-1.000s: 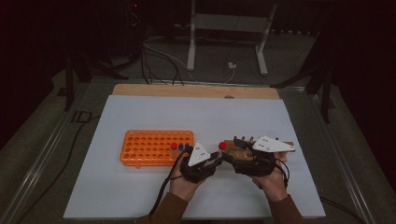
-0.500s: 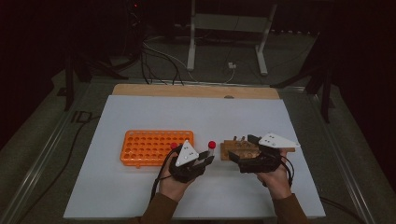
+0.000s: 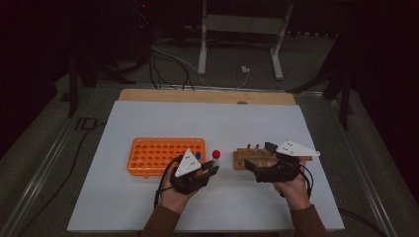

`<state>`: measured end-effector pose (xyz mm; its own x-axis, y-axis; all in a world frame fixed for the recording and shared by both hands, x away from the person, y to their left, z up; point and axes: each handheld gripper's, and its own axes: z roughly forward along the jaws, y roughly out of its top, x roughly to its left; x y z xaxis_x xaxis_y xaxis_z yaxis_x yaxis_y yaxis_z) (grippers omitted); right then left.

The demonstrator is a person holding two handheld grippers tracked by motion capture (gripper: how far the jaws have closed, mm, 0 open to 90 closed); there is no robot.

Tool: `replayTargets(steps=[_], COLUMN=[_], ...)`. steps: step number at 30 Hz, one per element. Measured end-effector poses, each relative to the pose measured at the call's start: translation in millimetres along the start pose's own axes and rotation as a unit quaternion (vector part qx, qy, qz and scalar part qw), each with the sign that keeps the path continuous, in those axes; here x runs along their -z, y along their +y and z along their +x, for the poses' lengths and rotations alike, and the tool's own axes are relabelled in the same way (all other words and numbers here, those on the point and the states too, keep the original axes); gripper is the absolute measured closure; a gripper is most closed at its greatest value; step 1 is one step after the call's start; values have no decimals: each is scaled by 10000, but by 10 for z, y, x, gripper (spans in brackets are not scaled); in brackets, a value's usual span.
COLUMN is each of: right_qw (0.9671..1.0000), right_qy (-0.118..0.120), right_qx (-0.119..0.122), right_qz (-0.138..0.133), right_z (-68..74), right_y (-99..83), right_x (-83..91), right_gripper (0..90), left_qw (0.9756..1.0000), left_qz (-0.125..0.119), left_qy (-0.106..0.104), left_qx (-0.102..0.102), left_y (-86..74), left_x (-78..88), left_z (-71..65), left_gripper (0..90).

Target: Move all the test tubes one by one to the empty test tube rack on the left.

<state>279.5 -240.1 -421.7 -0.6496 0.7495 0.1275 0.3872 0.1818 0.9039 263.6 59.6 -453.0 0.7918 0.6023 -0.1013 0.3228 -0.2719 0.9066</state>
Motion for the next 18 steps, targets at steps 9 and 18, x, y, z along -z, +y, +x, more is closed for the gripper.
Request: replayTargets(steps=[9, 18], right_qw=[9999, 9999], right_qy=[-39, -41], right_qx=[-52, -70], right_qz=[-91, -109], right_z=[-44, -58], right_y=[7, 7], right_x=[49, 66], right_gripper=[0, 0], left_qw=[9998, 9991], left_qz=[-154, -341], left_qy=[-12, 143], left_qx=[85, 185], left_y=[6, -6], left_x=[212, 465], left_z=[180, 382], left_gripper=[743, 743])
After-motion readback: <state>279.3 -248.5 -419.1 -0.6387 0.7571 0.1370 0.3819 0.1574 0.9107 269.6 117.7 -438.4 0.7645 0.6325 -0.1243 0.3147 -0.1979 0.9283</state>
